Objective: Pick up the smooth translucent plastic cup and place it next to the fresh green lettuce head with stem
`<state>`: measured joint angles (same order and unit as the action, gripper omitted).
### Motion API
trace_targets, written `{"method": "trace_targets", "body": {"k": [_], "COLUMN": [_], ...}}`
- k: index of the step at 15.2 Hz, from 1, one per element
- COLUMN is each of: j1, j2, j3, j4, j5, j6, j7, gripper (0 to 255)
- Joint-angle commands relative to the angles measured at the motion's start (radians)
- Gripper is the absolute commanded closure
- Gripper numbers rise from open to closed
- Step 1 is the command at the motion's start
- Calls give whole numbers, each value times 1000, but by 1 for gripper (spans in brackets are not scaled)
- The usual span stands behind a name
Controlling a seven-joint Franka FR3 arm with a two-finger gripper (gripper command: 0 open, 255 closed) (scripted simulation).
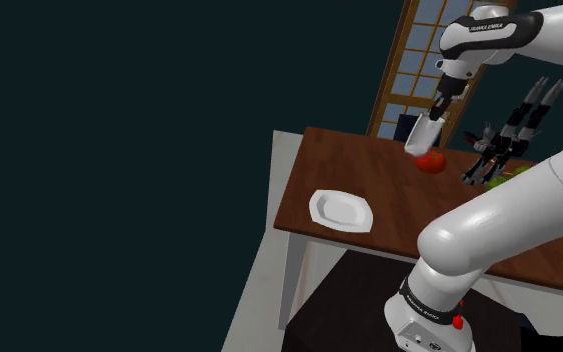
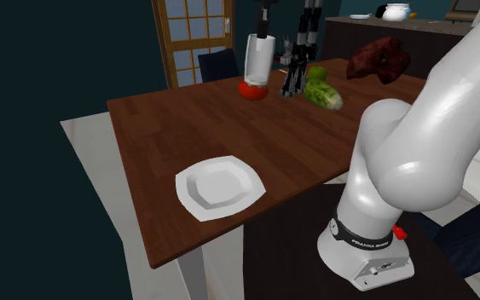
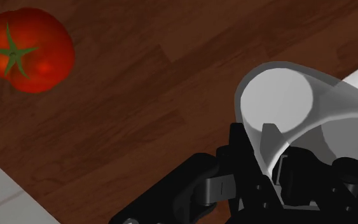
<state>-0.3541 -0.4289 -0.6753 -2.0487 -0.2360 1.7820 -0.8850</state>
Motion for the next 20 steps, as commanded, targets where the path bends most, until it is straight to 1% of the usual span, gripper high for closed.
{"method": "trace_targets", "body": {"k": [1,6,12,16,20], "j1": [-22,-75,-126,-147,-153], "j2": [-31,-98,-147,-160,-159], "j3": [-17,-69,-151,-219,-300], "j4": [-7,-23,-5,28,79], "j5": [-22,-75,-129,-159,-182], "j6": [-15,-43,-76,-96,-113], "j7": [-32,-121,-244,-333,-427], "gripper": [255,255,255,255,255]}}
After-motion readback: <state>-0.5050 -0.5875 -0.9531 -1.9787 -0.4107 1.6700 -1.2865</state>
